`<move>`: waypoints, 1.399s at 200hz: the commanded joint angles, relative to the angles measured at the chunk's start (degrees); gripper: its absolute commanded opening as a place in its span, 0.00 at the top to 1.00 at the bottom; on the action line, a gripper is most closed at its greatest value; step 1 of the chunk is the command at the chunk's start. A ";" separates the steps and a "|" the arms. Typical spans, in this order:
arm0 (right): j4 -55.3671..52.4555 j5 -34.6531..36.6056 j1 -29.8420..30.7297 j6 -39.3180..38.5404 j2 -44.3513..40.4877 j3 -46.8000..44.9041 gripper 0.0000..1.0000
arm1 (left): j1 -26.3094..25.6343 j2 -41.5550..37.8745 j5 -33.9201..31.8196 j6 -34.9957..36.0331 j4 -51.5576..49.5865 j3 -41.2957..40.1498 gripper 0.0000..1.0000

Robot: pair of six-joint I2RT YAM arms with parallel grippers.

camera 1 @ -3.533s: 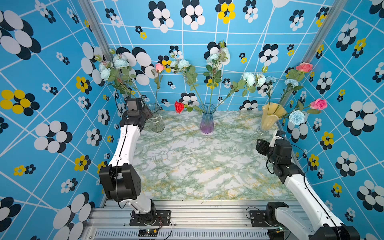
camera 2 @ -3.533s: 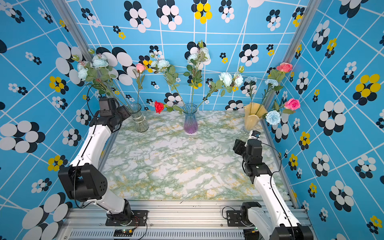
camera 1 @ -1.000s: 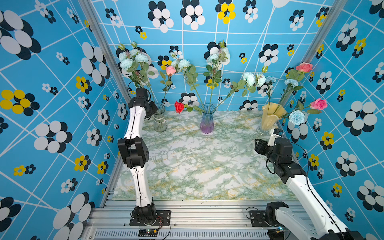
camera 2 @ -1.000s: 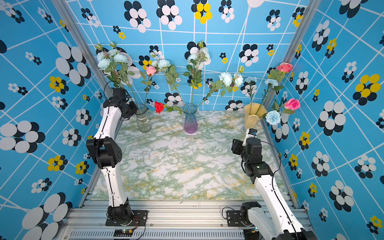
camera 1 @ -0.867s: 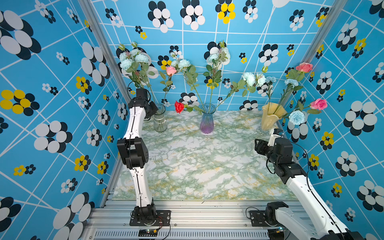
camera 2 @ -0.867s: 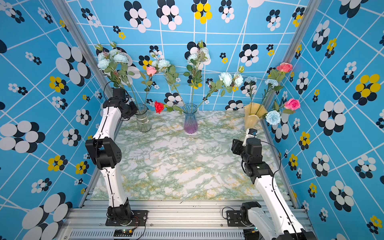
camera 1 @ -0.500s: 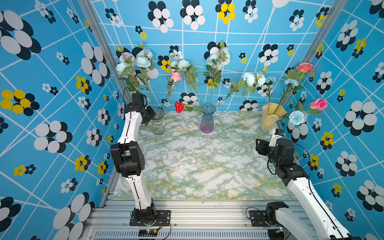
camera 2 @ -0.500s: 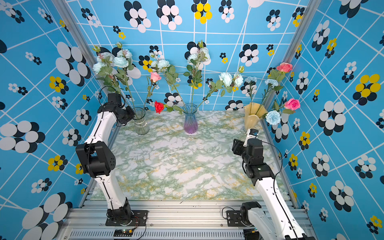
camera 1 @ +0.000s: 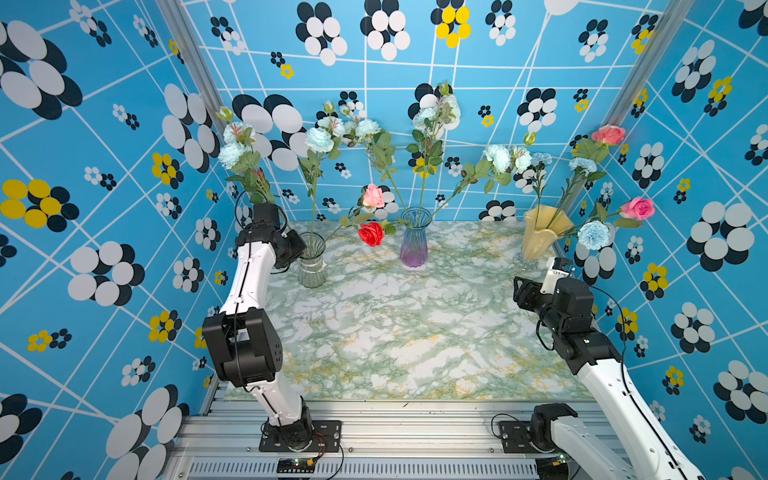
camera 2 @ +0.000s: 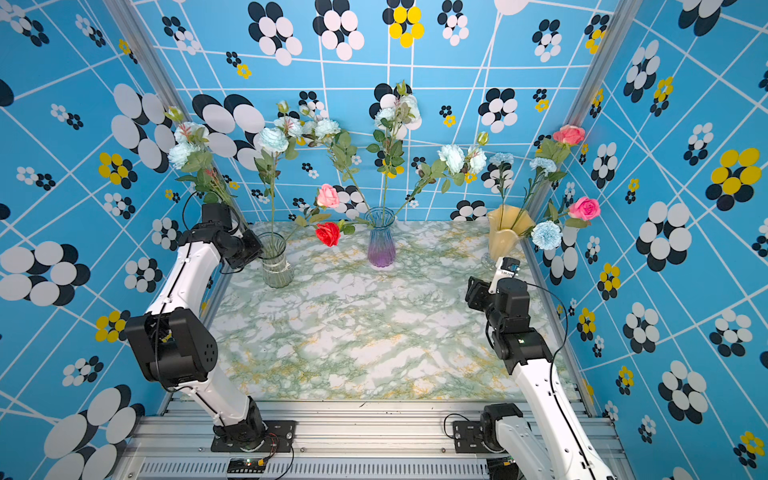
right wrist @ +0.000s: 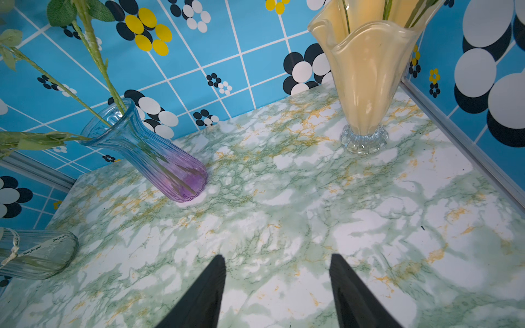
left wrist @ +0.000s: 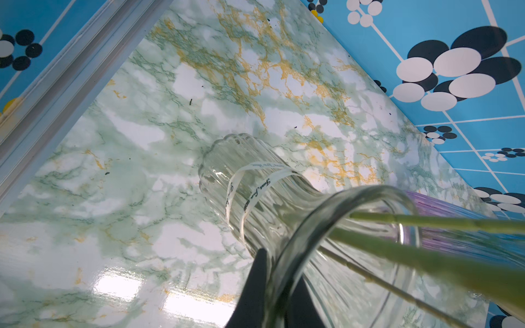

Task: Pick out blue flowers from the vase
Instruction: Move the vase to the center of the board.

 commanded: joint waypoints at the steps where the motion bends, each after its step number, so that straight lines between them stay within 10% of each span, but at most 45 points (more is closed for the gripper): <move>1: -1.40 0.47 0.55 -0.90 -0.80 1.78 0.38 | 0.64 -4.15 5.55 -1.01 0.87 -1.85 1.00; 161: -1.76 0.20 0.54 -1.24 0.37 2.24 0.38 | 4.03 -17.21 16.44 2.81 -2.83 -12.07 1.00; 280: -2.60 0.28 0.55 -1.89 0.67 2.91 0.30 | -22.42 -18.59 10.36 -0.39 -4.19 -11.73 1.00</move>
